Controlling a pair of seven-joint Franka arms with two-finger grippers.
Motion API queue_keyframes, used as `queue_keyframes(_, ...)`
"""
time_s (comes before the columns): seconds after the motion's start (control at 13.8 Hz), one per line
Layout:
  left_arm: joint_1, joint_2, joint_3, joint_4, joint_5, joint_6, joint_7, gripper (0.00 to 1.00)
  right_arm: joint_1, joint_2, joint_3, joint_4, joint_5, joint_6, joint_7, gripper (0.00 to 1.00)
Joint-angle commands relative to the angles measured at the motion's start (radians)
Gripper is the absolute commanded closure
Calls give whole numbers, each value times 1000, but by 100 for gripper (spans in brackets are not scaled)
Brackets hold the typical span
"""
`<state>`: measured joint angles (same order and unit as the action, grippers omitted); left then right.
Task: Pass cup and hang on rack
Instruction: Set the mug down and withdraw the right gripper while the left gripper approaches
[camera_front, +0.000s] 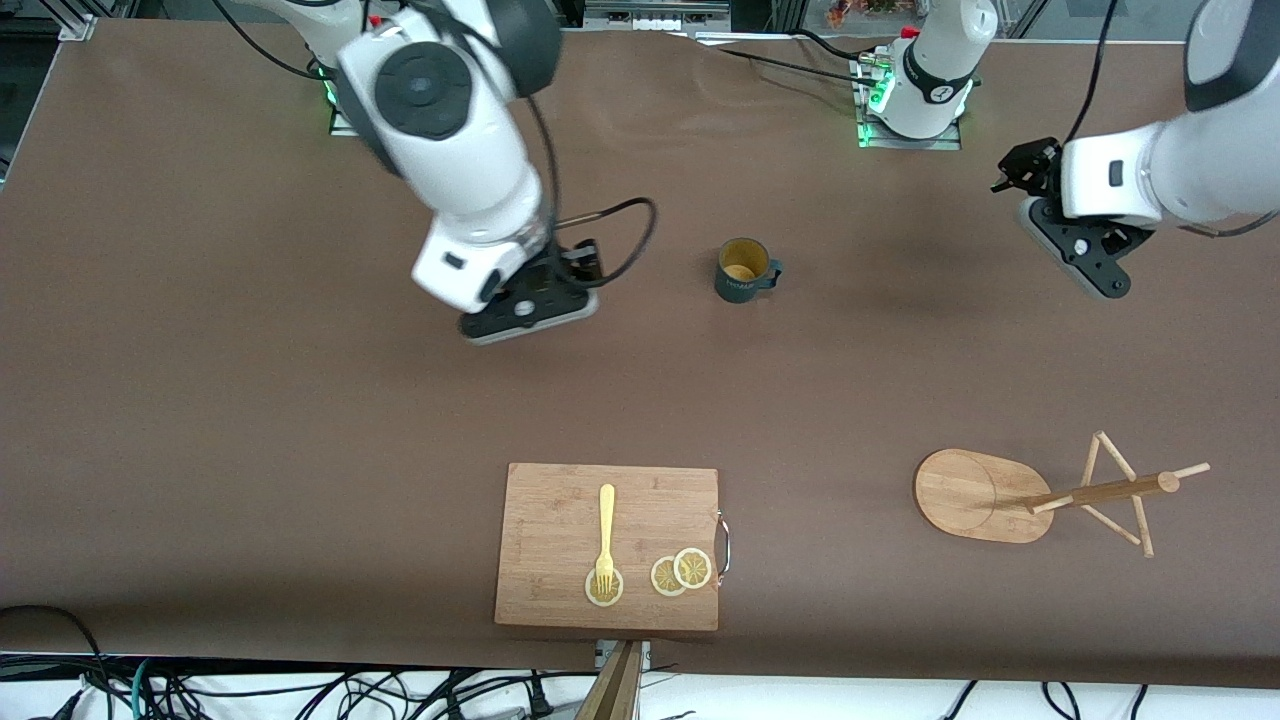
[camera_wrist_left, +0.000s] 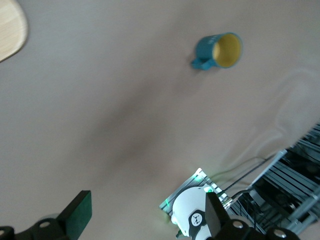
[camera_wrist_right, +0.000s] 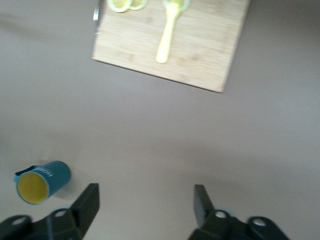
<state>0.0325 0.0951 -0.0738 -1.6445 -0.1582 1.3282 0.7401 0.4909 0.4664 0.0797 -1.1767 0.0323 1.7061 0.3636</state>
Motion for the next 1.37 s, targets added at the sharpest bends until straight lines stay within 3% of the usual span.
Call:
queue_keyframes(0.0,66,-1,-4,-105,-76,77,273,0,-138,-54,-6,-32,58,-74,-58,0)
queue_keyframes(0.14,95,-1,-4,-203,-174,133,459,0,-179,-112,-29,-37,67,-181,-158,0)
queue_keyframes(0.22,127,-3,-4,-263,-231,170,551,0,-179,-155,-72,-67,67,-206,-185,0)
queue_keyframes(0.51,126,6,-12,-463,-452,342,893,0,-179,-403,-176,-332,55,-185,-346,0)
queue_keyframes(0.65,122,46,-61,-511,-562,429,1066,0,-179,-501,-204,-466,48,-114,-383,0)
queue_keyframes(0.94,122,188,-72,-569,-763,535,1374,0,-178,-517,-250,-486,14,-108,-449,0)
queue_keyframes(1.3,124,431,-70,-644,-1172,549,1982,0,-183,-491,-291,-435,-20,-106,-512,0)
